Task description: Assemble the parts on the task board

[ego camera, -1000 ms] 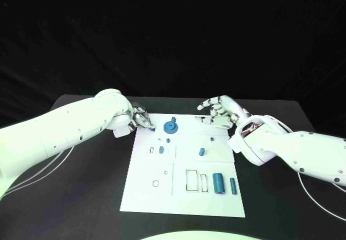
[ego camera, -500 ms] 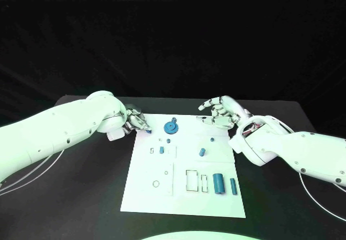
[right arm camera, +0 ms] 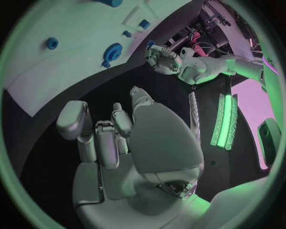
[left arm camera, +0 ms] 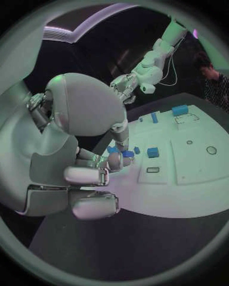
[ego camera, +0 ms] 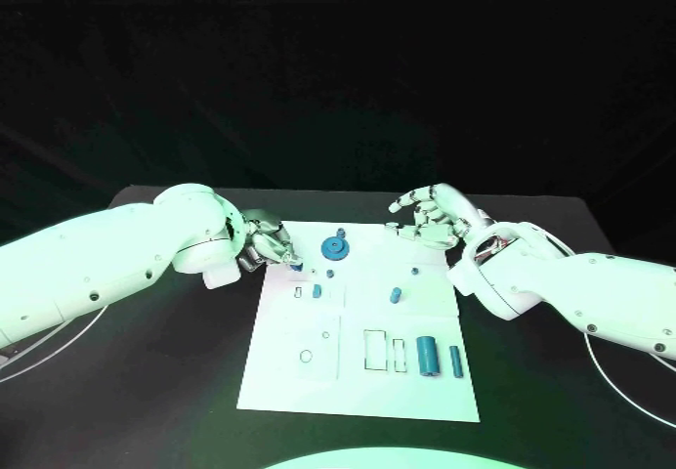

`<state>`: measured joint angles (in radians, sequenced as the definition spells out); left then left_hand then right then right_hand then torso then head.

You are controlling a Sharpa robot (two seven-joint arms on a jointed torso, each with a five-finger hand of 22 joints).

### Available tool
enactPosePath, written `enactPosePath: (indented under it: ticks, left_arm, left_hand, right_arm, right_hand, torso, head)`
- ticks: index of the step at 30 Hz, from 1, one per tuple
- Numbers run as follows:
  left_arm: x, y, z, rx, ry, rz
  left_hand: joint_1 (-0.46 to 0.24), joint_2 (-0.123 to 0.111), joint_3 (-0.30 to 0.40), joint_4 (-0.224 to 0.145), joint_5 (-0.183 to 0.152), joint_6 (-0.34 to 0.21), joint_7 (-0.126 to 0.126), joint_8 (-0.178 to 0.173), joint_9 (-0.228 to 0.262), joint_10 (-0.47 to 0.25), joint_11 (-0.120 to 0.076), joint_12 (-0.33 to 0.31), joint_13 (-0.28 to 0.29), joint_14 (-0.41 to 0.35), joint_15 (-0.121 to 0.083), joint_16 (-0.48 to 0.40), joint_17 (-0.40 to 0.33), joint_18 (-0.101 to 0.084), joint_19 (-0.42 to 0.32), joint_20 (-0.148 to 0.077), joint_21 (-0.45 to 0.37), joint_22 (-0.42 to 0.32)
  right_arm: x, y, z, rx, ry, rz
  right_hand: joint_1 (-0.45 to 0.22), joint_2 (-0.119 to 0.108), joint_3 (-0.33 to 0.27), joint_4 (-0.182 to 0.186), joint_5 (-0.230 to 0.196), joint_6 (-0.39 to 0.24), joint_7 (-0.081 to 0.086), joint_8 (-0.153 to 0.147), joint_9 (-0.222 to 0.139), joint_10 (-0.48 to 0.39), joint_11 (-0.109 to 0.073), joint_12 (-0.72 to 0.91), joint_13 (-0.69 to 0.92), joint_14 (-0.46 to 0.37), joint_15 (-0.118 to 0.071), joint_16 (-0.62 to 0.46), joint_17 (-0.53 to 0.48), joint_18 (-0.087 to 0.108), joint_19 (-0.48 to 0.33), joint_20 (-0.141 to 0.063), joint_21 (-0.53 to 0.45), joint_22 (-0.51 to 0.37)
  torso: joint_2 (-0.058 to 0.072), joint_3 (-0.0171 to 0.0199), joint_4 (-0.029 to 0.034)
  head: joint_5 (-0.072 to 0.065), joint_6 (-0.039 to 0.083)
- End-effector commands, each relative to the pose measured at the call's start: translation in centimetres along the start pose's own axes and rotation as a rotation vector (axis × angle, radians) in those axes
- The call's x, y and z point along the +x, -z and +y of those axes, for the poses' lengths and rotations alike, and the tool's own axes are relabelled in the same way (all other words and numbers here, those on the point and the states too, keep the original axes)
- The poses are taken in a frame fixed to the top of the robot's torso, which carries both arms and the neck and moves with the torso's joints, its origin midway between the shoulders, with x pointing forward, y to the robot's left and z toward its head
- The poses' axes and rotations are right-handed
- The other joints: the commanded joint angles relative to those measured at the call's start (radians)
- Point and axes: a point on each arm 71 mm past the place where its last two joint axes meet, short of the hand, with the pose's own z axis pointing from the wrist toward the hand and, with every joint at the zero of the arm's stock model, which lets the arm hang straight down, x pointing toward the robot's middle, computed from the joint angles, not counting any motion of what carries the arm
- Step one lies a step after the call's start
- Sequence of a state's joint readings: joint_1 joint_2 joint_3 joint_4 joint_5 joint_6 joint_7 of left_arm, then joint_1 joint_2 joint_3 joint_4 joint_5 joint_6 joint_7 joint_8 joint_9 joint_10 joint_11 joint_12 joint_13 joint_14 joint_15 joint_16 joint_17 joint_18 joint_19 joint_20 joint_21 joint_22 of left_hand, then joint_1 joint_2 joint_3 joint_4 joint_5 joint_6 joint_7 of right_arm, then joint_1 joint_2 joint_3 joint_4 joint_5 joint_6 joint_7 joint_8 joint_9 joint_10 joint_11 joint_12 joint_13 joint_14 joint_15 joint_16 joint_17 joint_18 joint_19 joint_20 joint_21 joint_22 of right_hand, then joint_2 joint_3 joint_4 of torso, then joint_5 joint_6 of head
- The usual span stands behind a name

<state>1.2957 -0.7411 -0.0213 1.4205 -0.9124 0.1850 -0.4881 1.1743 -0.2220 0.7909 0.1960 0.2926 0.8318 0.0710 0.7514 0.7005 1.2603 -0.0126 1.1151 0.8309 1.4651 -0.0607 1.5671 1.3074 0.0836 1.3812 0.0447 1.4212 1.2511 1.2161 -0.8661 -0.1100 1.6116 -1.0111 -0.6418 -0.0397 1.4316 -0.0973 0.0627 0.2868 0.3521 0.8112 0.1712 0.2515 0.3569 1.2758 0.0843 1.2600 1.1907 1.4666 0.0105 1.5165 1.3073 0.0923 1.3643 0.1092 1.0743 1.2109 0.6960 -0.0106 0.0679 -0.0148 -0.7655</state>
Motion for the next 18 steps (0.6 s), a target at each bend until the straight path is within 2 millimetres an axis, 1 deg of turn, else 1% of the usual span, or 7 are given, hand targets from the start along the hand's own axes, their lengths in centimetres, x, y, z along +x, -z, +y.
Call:
enactPosePath:
  ticks: [1,4,6,10,12,18]
  left_arm:
    - [0.3,0.2,-0.3,0.001,-0.051,-0.011]
    - [0.8,0.3,-0.4,0.002,-0.072,-0.002]
    - [1.0,0.3,-0.5,0.003,-0.091,0.000]
    - [1.4,0.3,-0.7,0.003,-0.142,0.003]
    - [1.6,0.2,-0.7,0.002,-0.157,0.011]
    - [2.3,-0.2,-0.7,-0.003,-0.181,0.035]
  left_hand:
    - [0.000,0.006,0.134,-0.133,0.004,0.017,-0.011,0.005,0.126,0.007,-0.002,0.005,0.000,0.106,-0.007,0.004,0.263,-0.015,0.006,0.000,0.006,0.002]
    - [-0.001,0.006,0.136,-0.135,0.005,0.018,-0.011,0.005,0.126,0.008,-0.003,0.004,-0.001,0.106,-0.007,0.004,0.263,-0.015,0.006,0.000,0.007,0.003]
    - [-0.001,0.006,0.139,-0.137,0.005,0.019,-0.011,0.006,0.126,0.008,-0.003,0.004,-0.002,0.106,-0.007,0.004,0.263,-0.015,0.006,0.000,0.007,0.002]
    - [-0.002,0.005,0.144,-0.141,0.006,0.021,-0.012,0.007,0.127,0.008,-0.004,0.001,-0.004,0.106,-0.008,0.004,0.263,-0.015,0.007,-0.001,0.008,0.004]
    - [-0.002,0.005,0.145,-0.142,0.006,0.021,-0.012,0.007,0.127,0.009,-0.004,0.002,-0.004,0.106,-0.008,0.004,0.263,-0.015,0.007,-0.001,0.008,0.004]
    - [-0.002,0.004,0.148,-0.144,0.006,0.023,-0.012,0.007,0.127,0.012,-0.004,0.004,0.000,0.106,-0.008,0.004,0.263,-0.016,0.009,-0.001,0.009,0.008]
  right_arm:
    - [0.1,0.0,0.0,-0.007,0.000,0.011]
    - [0.2,0.0,0.0,-0.006,-0.001,0.012]
    - [0.2,0.0,-0.1,-0.006,-0.001,0.013]
    - [0.3,0.0,-0.1,-0.005,-0.001,0.015]
    - [0.3,0.0,-0.1,-0.005,-0.001,0.016]
    - [0.4,0.0,-0.1,-0.005,-0.002,0.017]
  right_hand:
    - [-0.006,-0.007,0.006,0.002,0.004,-0.003,-0.002,0.004,-0.001,-0.003,-0.002,0.002,0.000,0.074,-0.005,-0.004,0.140,0.011,-0.001,-0.002,-0.004,0.001]
    - [-0.006,-0.007,0.006,0.002,0.004,-0.003,-0.002,0.005,-0.001,-0.003,-0.002,0.001,-0.001,0.074,-0.005,-0.004,0.139,0.011,-0.001,-0.002,-0.005,0.000]
    - [-0.006,-0.007,0.006,0.002,0.004,-0.003,-0.002,0.005,-0.001,-0.003,-0.002,0.001,-0.001,0.074,-0.005,-0.004,0.139,0.011,-0.001,-0.002,-0.005,0.000]
    - [-0.006,-0.007,0.006,0.002,0.004,-0.003,-0.002,0.005,-0.001,-0.003,-0.002,0.001,-0.001,0.074,-0.005,-0.004,0.139,0.011,-0.001,-0.002,-0.005,0.000]
    - [-0.005,-0.007,0.007,0.002,0.004,-0.004,-0.002,0.005,-0.001,-0.004,-0.002,0.001,-0.001,0.074,-0.005,-0.004,0.139,0.011,-0.001,-0.002,-0.005,0.000]
    - [-0.005,-0.007,0.007,0.002,0.004,-0.004,-0.002,0.005,-0.001,-0.004,-0.002,0.001,-0.001,0.074,-0.005,-0.004,0.139,0.011,-0.001,-0.002,-0.005,0.000]
  torso:
    - [0.001,-0.0014,0.0009]
    - [0.001,-0.0007,0.0006]
    - [0.001,-0.0011,0.0009]
    - [0.002,-0.0024,-0.0006]
    - [0.002,-0.0019,-0.0016]
    - [0.003,-0.0018,-0.0017]
  head:
    - [0.004,-0.001]
    - [0.008,0.001]
    - [0.009,0.002]
    - [0.011,0.000]
    - [0.012,-0.001]
    - [0.014,-0.003]
